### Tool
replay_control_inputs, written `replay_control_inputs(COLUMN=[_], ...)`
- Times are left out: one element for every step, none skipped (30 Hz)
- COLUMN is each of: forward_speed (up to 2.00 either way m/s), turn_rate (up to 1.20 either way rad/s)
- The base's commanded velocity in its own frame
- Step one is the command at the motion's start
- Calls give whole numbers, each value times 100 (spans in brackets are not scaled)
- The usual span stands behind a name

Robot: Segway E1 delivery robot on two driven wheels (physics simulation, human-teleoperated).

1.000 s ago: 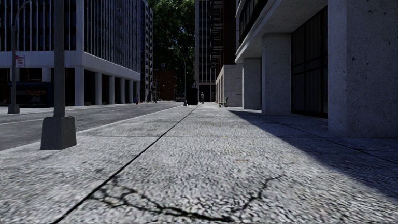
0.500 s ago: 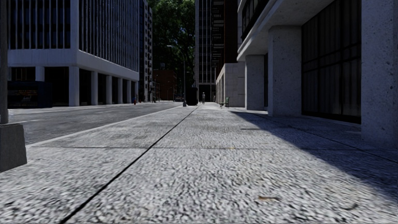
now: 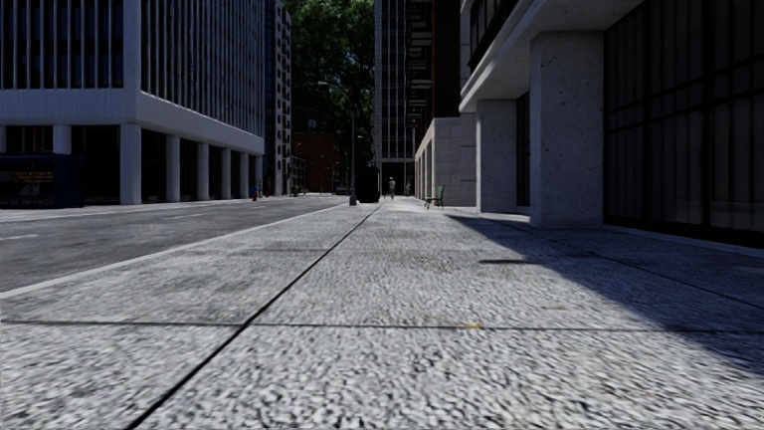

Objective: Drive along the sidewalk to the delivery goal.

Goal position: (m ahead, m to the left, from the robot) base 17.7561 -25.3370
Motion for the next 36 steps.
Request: replay_control_inputs(forward_speed=[200, 200, 200, 200, 200, 200, 200, 200, 200, 200, 200, 200, 200, 200, 200, 200, 200, 200, 200, 200, 200, 200, 200, 200, 200, 200, 200, 200, 200, 200, 200, 200, 200, 200, 200, 200], turn_rate=[0, 0, 0, 0, 0, 0, 0, 0, 0, 0, 0, 0, 0, 0, 0, 0, 0, 0, 0, 0, 0, 0, 0, 0, 0, 0, 0, 0, 0, 0, 0, 0, 0, 0, 0, 0])
